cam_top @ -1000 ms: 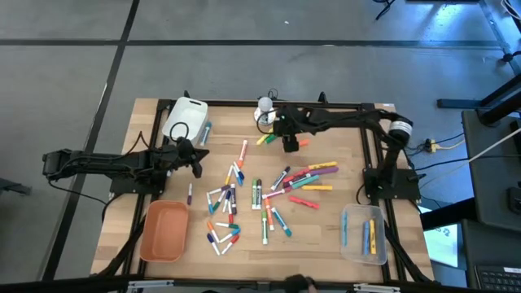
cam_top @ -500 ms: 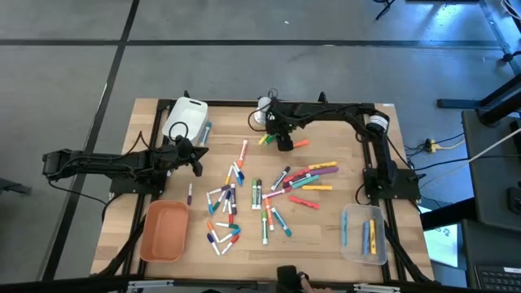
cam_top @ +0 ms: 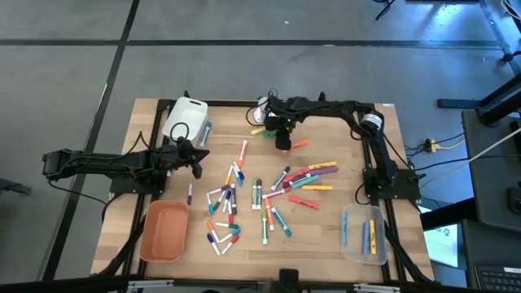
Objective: Pick & Place Markers
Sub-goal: Put the green highlighter pen into the transparent bin
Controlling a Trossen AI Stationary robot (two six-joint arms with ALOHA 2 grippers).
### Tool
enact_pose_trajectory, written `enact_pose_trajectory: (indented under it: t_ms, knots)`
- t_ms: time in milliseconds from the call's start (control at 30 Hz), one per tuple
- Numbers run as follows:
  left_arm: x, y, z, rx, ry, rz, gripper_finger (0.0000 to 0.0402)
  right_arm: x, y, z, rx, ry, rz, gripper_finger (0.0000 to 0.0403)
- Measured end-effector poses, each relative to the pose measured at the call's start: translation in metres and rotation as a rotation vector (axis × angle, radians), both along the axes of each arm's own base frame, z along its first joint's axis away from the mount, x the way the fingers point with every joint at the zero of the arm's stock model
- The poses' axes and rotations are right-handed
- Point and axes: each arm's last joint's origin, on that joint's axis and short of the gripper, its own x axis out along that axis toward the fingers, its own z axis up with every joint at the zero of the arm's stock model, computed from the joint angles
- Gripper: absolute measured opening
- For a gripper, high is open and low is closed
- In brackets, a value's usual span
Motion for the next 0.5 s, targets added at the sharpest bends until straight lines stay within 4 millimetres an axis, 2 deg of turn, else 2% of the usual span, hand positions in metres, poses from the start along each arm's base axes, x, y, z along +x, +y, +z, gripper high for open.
enact_pose_trajectory:
  t_ms: [133, 267, 367, 500]
  knots:
    - [0.000, 0.000, 0.000, -0.001, 0.000, -0.001, 0.0006, -0.008, 0.015, 0.018, 0.036, 0.044, -0.042, 0.0060]
    - [0.000, 0.000, 0.000, 0.001, 0.001, 0.000, 0.0006, -0.021, 0.042, 0.058, 0.000, 0.097, -0.104, 0.0060]
    - [0.000, 0.000, 0.000, 0.010, 0.005, 0.007, 0.0006, -0.034, 0.075, 0.087, -0.043, 0.144, -0.159, 0.0060]
    - [0.000, 0.000, 0.000, 0.026, 0.014, 0.002, 0.0006, -0.060, 0.134, 0.128, -0.069, 0.137, -0.247, 0.0060]
